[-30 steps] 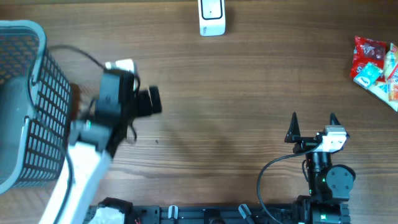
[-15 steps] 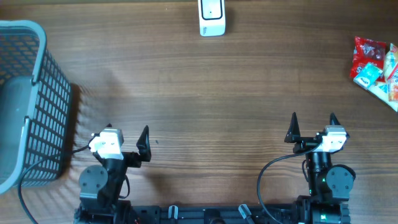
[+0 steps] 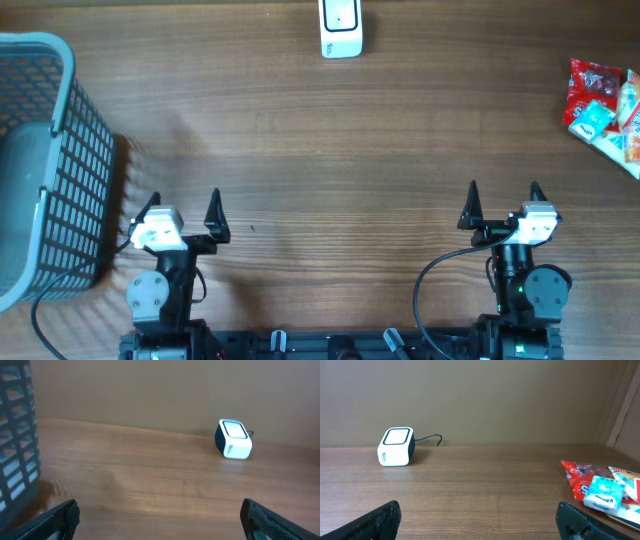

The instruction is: Scan the item barcode

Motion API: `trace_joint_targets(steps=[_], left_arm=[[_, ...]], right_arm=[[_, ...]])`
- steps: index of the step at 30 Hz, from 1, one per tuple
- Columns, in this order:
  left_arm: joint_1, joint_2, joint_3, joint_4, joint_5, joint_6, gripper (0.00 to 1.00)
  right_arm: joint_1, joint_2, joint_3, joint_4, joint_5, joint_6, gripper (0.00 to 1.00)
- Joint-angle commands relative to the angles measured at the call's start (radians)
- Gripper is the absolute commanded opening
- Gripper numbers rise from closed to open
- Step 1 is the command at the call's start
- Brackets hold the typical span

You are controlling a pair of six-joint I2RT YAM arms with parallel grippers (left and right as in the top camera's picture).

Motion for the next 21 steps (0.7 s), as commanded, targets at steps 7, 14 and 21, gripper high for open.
trace_joint_targets(steps=[7,14,21], left_arm=[[0.071,-0.011,-0.030,0.026,0.011,0.016,1.00],[0.063,-0.011,-0.030,0.026,0.015,0.019,1.00],[0.028,-0.011,-0.030,0.026,0.026,0.152,1.00]], right_arm=[[0.004,-0.008,-0.002,0.003,0.006,0.008,1.00],[0.004,-0.008,-0.002,0.003,0.006,0.008,1.00],[0.004,-0.008,-0.002,0.003,0.006,0.008,1.00]])
